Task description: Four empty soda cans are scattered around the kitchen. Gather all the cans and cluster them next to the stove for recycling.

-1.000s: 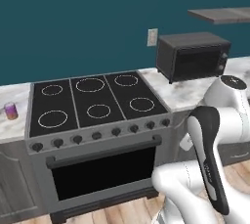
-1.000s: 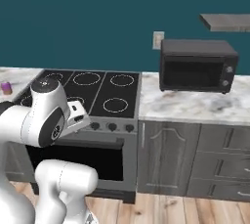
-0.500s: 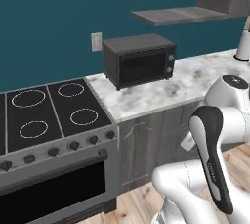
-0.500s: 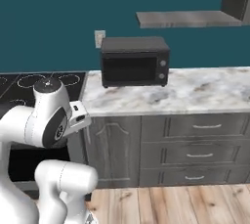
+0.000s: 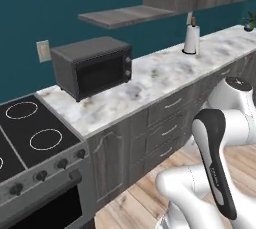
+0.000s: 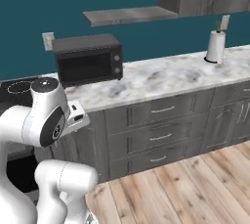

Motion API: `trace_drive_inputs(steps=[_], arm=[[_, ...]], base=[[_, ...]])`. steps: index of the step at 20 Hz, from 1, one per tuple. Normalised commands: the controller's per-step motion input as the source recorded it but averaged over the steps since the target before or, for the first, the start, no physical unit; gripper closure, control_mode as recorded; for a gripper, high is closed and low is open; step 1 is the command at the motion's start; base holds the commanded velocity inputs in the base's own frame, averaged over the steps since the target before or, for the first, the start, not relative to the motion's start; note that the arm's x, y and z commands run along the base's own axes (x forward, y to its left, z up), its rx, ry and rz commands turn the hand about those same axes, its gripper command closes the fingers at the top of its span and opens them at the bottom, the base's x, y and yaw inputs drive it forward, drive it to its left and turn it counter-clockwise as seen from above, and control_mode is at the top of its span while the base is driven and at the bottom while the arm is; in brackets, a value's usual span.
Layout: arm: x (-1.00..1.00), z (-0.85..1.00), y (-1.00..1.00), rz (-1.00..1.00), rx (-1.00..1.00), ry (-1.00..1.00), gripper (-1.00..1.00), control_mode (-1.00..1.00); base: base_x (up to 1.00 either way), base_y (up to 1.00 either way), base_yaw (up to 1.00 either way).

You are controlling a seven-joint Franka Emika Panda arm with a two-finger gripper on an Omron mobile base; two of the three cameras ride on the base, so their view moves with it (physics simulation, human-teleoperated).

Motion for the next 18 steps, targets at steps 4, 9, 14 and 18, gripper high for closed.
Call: trace_drive_inputs(steps=[4,9,14,18], arm=[[0.00,0.00,0.00,0.00,0.00,0.00,-1.00,1.00],[0.00,0.00,0.00,0.00,0.00,0.00,-1.00,1.00],[0.00,0.00,0.00,0.00,0.00,0.00,-1.00,1.00],[0.00,0.00,0.00,0.00,0.00,0.00,-1.00,1.00]], base=[[0.00,0.00,-0.50],[0.00,0.00,-0.50],[0.00,-0.01,-0.50],[0.00,0.00,-0.50]])
